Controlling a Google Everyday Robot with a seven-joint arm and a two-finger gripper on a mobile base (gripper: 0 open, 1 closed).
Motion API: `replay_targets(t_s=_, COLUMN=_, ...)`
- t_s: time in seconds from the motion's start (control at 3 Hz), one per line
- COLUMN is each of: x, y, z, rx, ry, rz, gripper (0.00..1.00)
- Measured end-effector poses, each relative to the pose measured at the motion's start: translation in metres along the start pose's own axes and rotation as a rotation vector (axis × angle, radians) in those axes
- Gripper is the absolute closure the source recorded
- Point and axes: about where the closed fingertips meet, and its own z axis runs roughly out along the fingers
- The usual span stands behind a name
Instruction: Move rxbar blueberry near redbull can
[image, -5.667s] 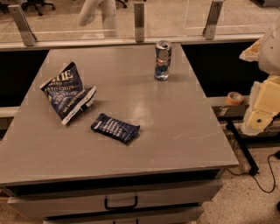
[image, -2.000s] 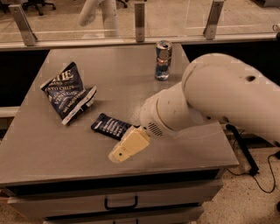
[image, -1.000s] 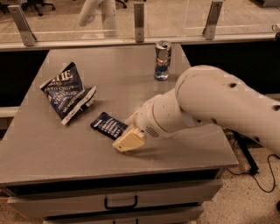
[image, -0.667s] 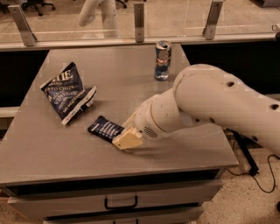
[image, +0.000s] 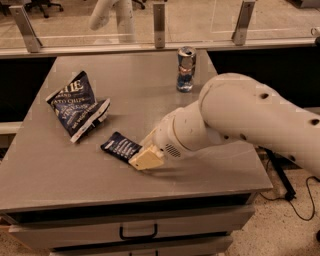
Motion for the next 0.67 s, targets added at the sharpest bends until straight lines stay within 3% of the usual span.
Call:
replay_targets(t_s=0.33, x=-0.002, y=0.0, z=0.0, rx=0.005, ry=-0.013, rz=0.01, gripper=1.0)
replay_targets(t_s=0.67, x=-0.002, y=-0.033, z=-0.029, rx=0.119, ry=-0.009, rz=0.005, gripper=1.0)
